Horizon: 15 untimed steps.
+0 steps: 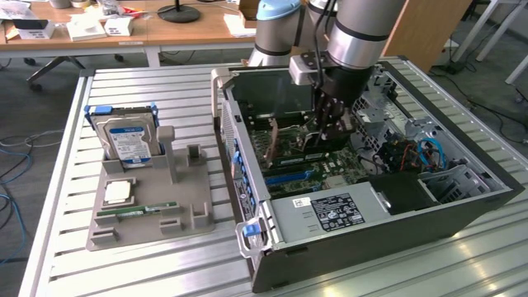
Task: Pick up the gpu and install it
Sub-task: 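Insert the gpu into the slot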
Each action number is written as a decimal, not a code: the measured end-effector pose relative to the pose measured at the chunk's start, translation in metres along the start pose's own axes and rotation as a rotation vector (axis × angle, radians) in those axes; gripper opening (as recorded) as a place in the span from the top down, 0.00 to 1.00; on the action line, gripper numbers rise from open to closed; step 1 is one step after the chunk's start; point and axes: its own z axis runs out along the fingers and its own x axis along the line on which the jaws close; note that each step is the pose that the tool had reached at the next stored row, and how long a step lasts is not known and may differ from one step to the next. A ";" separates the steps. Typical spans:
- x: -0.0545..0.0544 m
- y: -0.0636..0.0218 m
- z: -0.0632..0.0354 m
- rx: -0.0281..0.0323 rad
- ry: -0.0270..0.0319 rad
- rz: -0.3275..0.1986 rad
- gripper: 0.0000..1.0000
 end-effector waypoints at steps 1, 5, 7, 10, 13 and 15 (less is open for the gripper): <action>0.000 0.0004 0.0000 -0.0001 0.0001 0.000 0.74; 0.001 0.0009 0.0000 0.0000 0.0001 0.000 0.74; 0.001 0.0011 -0.0001 -0.0001 0.0002 0.000 0.74; 0.002 0.0013 -0.0001 -0.0001 0.0002 0.000 0.74; 0.002 0.0014 -0.0001 -0.0001 0.0002 0.000 0.74; 0.002 0.0015 -0.0001 -0.0001 0.0002 -0.001 0.74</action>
